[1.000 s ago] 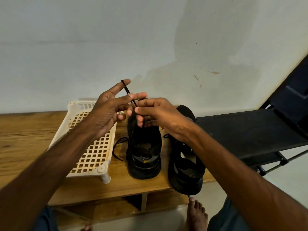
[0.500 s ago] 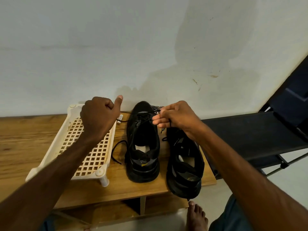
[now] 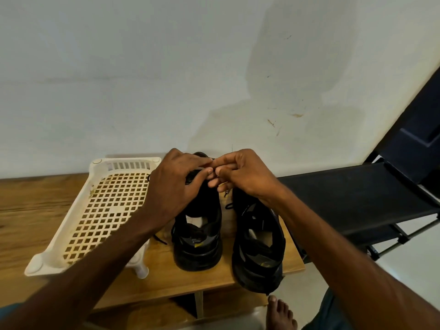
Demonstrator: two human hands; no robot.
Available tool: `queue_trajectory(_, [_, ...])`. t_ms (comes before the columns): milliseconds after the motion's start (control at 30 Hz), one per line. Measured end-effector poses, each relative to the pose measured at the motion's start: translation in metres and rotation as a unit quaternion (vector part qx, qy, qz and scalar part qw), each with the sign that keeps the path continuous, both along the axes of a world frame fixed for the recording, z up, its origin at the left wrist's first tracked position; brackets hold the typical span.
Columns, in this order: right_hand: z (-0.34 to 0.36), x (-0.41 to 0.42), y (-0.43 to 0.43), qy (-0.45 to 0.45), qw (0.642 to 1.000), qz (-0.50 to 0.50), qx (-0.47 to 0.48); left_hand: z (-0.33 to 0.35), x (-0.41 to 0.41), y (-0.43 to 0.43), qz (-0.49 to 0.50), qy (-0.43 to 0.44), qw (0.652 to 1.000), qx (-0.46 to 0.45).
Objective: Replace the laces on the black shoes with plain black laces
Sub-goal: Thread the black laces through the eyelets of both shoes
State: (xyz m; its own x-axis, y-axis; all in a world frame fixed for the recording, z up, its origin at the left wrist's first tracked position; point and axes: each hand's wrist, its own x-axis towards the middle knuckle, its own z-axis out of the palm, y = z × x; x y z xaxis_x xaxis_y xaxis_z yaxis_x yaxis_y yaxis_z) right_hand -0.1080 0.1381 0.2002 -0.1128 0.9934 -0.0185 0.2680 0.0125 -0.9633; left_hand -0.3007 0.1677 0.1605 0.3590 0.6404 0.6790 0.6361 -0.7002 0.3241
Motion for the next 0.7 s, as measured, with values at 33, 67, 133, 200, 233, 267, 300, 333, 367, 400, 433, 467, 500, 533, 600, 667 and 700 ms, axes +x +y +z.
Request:
queue_trajectory(33, [0.001,0.002,0.000,0.013,1.000,-0.005,-0.001,0.000,-0.001,0.001,-0.009,0.001,1.000,-0.006])
queue_trajectory(67, [0.001,0.004,0.000,0.022,1.000,-0.009,-0.002,-0.001,-0.002,0.002,-0.016,0.003,1.000,-0.008])
queue_trajectory(133, [0.002,0.006,-0.001,0.013,1.000,-0.022,0.000,-0.002,-0.004,0.003,-0.016,0.004,1.000,0.000])
queue_trajectory(200, [0.002,0.009,-0.002,-0.012,0.999,-0.045,0.009,-0.001,-0.006,0.005,-0.004,-0.008,1.000,0.014])
queue_trajectory(233, [0.002,0.010,-0.002,-0.019,0.998,-0.053,0.012,-0.001,-0.007,0.006,0.001,-0.012,1.000,0.021])
queue_trajectory(267, [0.001,0.011,-0.002,-0.022,0.998,-0.056,0.012,0.000,-0.008,0.006,0.005,-0.011,1.000,0.025])
queue_trajectory(300, [0.000,0.011,-0.002,-0.023,0.998,-0.053,0.009,-0.001,-0.009,0.007,0.009,-0.008,1.000,0.026])
queue_trajectory(333, [0.000,0.012,-0.001,-0.025,0.999,-0.047,0.004,-0.001,-0.010,0.008,0.013,-0.004,1.000,0.025])
queue_trajectory(367, [-0.001,0.012,-0.001,-0.027,0.999,-0.039,-0.001,-0.002,-0.010,0.008,0.019,-0.002,1.000,0.023])
queue_trajectory(400, [-0.002,0.011,-0.001,-0.028,0.999,-0.035,-0.005,-0.002,-0.011,0.009,0.024,-0.001,1.000,0.020])
queue_trajectory(433, [-0.002,0.011,-0.001,-0.026,0.999,-0.034,-0.007,-0.002,-0.011,0.009,0.026,-0.001,1.000,0.018])
queue_trajectory(467, [-0.002,0.010,-0.001,-0.022,0.999,-0.036,-0.008,-0.002,-0.011,0.010,0.026,-0.002,1.000,0.016])
queue_trajectory(500, [-0.002,0.011,-0.002,-0.019,0.999,-0.040,-0.008,-0.002,-0.012,0.010,0.026,-0.004,1.000,0.017])
queue_trajectory(533, [-0.001,0.011,-0.002,-0.020,0.999,-0.047,-0.006,-0.002,-0.012,0.011,0.026,-0.007,0.999,0.017])
queue_trajectory(600, [-0.001,0.012,-0.001,-0.029,0.998,-0.061,0.002,-0.003,-0.013,0.012,0.030,-0.011,0.999,0.013])
queue_trajectory(667, [-0.001,0.012,0.000,-0.040,0.997,-0.070,0.011,-0.003,-0.013,0.013,0.031,-0.017,0.999,0.002])
queue_trajectory(700, [-0.001,0.012,0.000,-0.048,0.996,-0.070,0.016,-0.003,-0.012,0.012,0.029,-0.017,0.999,-0.004])
